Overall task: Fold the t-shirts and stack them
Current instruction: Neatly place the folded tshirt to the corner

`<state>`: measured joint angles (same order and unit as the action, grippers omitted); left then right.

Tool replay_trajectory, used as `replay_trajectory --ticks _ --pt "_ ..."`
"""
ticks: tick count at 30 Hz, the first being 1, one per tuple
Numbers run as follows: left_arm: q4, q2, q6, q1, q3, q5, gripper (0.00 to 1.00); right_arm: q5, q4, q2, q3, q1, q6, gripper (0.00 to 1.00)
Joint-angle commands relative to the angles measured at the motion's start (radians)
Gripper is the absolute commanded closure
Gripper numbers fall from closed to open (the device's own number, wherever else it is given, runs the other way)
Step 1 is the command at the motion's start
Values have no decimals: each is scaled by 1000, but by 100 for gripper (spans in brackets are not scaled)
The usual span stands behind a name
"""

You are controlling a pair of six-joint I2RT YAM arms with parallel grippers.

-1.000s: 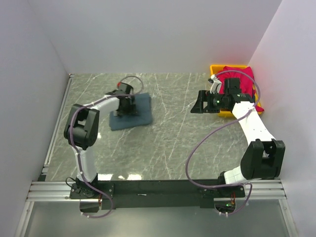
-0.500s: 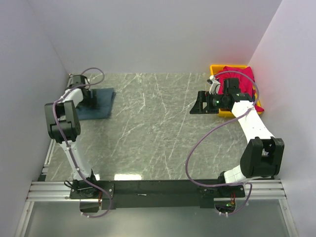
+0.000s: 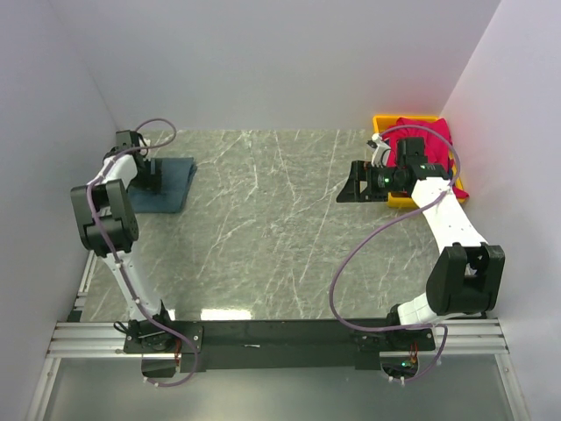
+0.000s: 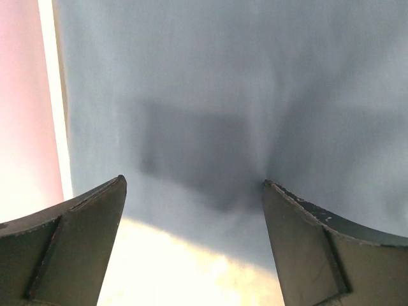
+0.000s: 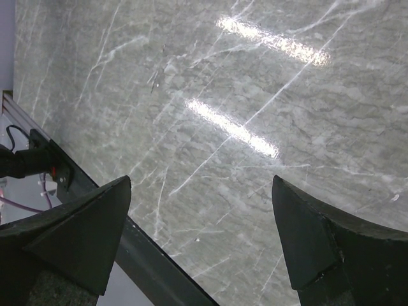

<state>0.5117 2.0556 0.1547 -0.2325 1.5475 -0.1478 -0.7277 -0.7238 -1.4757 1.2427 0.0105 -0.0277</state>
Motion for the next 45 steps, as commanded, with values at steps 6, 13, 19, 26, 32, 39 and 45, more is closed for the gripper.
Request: replay_trajectory --ticks 6,13,19,26,32,39,45 --pt "205 -330 -132 -4 -113 96 4 -30 3 18 34 -6 -8 2" --pt "217 -387 -139 -2 -302 102 5 -32 1 34 37 -6 -6 2" --pt "154 -351 -147 -2 -357 103 5 -9 -15 17 61 -7 -14 2" --pt "82 -233 -231 1 -337 139 5 2 -25 2 69 -6 -14 2" --pt "14 -140 -283 2 -307 139 6 14 -45 -15 98 -6 -23 2" --pt "-9 -43 -304 18 -196 151 6 19 -46 -32 101 -6 -20 1" --pt "4 44 -291 16 -84 151 6 24 -43 -35 95 -6 -21 1"
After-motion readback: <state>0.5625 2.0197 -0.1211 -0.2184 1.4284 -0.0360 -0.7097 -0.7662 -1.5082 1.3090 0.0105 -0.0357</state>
